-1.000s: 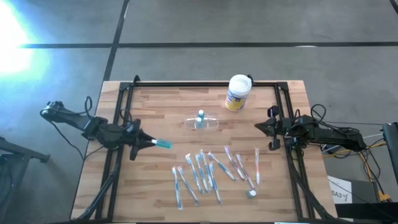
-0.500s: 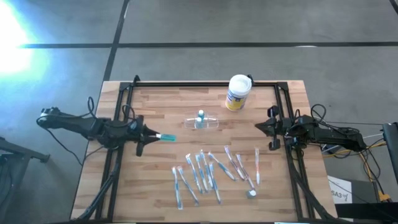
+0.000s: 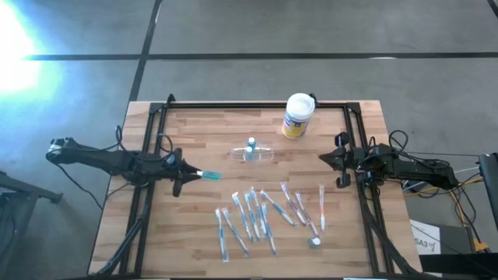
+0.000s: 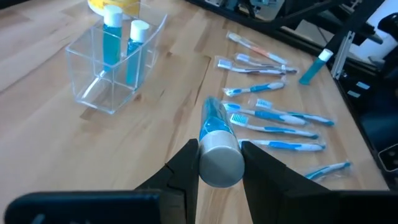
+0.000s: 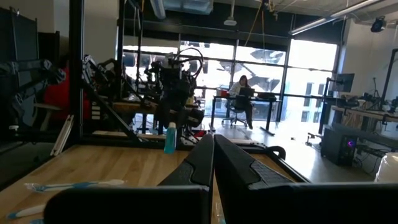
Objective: Pick & Place toothbrushing station
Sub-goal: Put the blue mouthwash bottle into the transparent organizer
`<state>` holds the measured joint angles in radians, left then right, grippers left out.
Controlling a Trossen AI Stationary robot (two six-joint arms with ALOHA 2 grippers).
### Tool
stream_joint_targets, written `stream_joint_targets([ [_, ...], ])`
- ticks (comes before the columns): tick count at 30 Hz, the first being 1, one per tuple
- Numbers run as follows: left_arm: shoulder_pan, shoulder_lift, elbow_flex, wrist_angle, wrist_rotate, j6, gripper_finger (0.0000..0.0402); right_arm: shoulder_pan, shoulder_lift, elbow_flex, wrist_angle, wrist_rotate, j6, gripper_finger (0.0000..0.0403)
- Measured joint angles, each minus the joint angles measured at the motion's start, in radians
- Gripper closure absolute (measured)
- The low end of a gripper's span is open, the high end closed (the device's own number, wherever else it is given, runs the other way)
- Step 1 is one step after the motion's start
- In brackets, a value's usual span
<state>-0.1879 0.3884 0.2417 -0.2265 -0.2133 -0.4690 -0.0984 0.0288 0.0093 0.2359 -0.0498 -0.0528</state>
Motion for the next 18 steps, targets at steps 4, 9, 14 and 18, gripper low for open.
stream_joint_targets([
  [4,0.001,-0.013,0.0,0.003,0.007,0.001,0.0306,0.0,0.0,0.0,0.0,0.0,0.0,0.0394],
  [9,0.002,-0.019,0.0,0.003,0.012,0.001,0.0306,0.0,0.0,0.0,0.0,0.0,0.0,0.0394],
  [14,0.003,-0.003,0.034,-0.001,0.06,0.04,0.0306,0.0,0.0,0.0,0.0,0.0,-0.001,0.0394],
  [18,0.011,0.073,0.163,-0.064,0.062,0.092,0.0306,0.0,0.0,0.0,0.0,0.0,-0.001,0.0394],
])
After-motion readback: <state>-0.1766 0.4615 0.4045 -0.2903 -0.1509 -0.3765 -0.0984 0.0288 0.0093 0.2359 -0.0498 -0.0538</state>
